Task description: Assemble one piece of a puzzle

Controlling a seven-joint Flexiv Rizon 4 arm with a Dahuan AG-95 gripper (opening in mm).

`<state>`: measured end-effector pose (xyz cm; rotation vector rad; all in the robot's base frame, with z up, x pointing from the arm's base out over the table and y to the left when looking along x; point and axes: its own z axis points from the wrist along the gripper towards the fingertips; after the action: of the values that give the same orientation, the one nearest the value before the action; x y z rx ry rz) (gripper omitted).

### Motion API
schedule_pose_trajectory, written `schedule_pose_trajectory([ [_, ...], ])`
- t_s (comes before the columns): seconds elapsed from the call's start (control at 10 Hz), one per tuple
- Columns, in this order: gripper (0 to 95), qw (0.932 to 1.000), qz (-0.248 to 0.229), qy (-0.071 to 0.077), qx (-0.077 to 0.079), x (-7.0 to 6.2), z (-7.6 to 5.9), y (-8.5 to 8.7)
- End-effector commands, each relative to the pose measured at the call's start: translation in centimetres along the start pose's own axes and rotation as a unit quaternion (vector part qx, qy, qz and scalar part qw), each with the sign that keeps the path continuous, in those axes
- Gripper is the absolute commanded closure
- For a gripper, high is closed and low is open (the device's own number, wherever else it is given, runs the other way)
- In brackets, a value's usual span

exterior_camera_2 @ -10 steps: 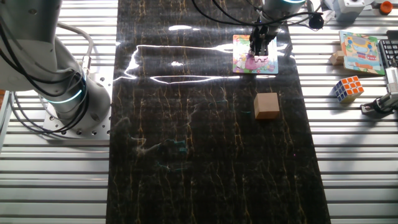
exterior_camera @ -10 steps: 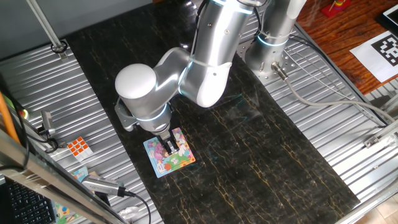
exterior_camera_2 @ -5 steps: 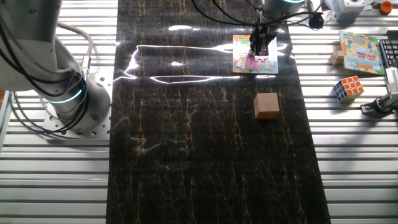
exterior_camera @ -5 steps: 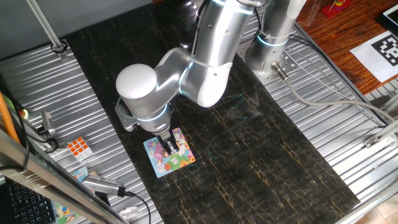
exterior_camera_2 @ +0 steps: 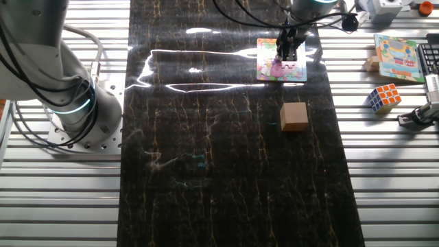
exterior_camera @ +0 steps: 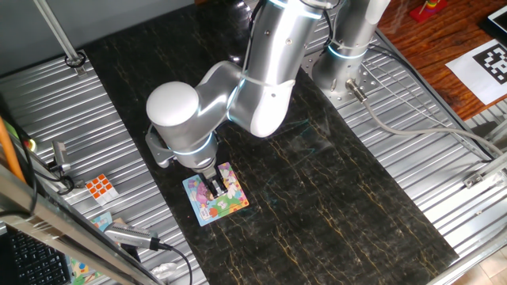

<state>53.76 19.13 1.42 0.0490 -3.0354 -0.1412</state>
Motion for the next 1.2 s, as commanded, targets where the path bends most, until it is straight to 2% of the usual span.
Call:
schedule_pose_trajectory([
  [0.1, 95.0, 1.0000, 0.000, 0.000, 0.000, 0.0, 0.0, 0.0],
  [0.8, 95.0, 1.0000, 0.001, 0.000, 0.000, 0.0, -0.1, 0.0],
  [1.1, 95.0, 1.0000, 0.000, 0.004, 0.000, 0.1, -1.0, 0.0],
  [1.2, 95.0, 1.0000, -0.004, 0.000, 0.000, -0.1, -1.3, -0.1],
])
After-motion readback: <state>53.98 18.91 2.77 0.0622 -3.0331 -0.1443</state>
